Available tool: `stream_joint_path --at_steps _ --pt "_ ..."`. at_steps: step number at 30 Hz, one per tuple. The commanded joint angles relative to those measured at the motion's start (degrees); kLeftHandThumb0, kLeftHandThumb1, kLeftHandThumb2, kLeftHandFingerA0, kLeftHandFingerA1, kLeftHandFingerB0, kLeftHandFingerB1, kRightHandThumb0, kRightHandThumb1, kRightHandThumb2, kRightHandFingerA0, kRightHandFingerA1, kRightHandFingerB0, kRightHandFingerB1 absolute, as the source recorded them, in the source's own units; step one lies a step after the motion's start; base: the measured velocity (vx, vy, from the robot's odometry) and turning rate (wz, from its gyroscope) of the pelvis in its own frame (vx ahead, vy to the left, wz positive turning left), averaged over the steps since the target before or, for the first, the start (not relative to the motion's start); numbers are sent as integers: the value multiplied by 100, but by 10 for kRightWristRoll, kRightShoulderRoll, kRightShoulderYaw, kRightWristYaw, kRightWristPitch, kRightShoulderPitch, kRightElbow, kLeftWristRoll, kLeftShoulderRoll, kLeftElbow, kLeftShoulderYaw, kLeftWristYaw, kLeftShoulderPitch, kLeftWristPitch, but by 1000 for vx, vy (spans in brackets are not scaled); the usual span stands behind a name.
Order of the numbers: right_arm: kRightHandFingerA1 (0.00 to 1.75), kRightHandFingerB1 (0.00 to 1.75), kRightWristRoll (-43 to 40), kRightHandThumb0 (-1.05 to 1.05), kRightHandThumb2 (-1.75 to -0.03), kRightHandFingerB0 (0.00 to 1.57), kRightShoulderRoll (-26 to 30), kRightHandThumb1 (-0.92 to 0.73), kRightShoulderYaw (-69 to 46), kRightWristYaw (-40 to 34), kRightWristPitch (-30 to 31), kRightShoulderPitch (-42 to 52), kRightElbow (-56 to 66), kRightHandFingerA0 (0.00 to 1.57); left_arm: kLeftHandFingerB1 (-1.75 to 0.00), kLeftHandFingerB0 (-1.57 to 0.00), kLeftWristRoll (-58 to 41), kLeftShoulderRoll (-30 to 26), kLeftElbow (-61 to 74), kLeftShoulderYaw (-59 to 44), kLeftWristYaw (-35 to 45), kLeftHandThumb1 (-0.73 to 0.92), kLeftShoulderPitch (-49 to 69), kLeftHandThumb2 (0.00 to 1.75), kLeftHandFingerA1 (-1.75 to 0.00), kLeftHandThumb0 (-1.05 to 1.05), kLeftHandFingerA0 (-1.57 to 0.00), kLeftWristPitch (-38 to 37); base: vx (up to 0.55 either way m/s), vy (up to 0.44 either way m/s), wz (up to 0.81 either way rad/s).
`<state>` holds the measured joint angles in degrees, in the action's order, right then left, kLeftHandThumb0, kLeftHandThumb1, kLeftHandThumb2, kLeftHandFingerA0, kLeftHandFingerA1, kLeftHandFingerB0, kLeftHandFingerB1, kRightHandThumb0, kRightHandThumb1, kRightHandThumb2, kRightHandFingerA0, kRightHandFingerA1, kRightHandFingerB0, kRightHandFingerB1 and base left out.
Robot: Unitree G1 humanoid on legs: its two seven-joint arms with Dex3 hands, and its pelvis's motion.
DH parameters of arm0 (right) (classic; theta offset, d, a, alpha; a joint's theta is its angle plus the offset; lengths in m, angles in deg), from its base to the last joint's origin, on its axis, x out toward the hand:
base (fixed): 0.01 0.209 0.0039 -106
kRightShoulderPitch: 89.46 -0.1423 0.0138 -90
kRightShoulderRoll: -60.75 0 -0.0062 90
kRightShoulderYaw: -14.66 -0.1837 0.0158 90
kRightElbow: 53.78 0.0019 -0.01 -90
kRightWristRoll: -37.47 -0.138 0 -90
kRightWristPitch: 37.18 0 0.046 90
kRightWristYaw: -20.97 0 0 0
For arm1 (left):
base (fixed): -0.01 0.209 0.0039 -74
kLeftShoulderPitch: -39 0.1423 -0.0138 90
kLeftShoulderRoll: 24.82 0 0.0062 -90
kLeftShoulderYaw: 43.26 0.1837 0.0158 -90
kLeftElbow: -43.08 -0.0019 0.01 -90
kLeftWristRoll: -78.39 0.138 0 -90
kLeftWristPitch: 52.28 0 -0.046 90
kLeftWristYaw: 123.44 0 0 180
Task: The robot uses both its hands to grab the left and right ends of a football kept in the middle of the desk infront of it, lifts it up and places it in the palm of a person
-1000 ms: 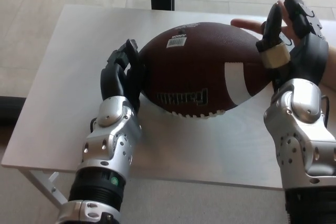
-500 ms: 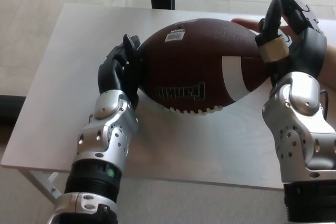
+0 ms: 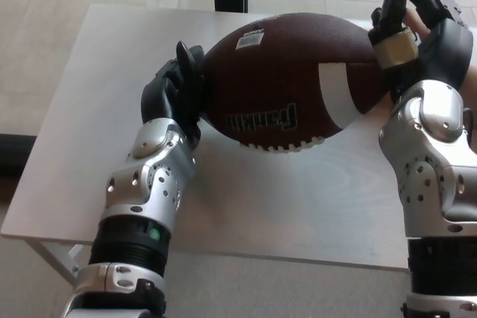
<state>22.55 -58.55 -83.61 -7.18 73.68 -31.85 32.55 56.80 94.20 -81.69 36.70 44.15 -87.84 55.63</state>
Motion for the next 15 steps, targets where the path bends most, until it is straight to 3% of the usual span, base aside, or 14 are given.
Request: stream_joint_path --at_steps 1,2,3,4,7,14,15 --pt "68 38 -92 -69 -63 48 -101 -74 8 10 69 -82 6 31 -37 -33 -66 58 18 35 143 85 -118 65 -82 -78 -42 70 0 0 0" --pt "68 38 -92 -68 -63 48 -101 -75 8 9 70 -84 7 32 -37 -34 -70 58 18 31 139 84 -121 65 -84 -78 -43 72 0 0 0" --pt "70 38 -91 -68 -63 48 -100 -76 8 11 69 -84 6 32 -51 -27 -74 59 17 28 139 65 -123 104 -78 -76 -45 74 0 0 0" --pt "66 38 -91 -68 -63 48 -99 -76 7 11 69 -86 6 32 -37 -32 -76 58 16 26 139 83 -125 65 -80 -78 -40 76 0 0 0" --pt "61 39 -96 -67 -63 50 -102 -77 2 5 70 -97 11 28 -38 -32 -77 56 20 25 136 86 -132 66 -75 -79 -37 76 0 0 0" --pt "60 36 -107 -69 -64 44 -90 -78 -10 16 76 -134 9 23 -37 -33 -63 40 17 29 131 84 -173 65 -78 -80 -46 80 0 0 0" --pt "62 36 -106 -69 -64 45 -89 -78 -12 13 78 -142 6 24 -51 -28 -63 37 12 27 132 65 -180 104 -73 -78 -45 80 0 0 0"
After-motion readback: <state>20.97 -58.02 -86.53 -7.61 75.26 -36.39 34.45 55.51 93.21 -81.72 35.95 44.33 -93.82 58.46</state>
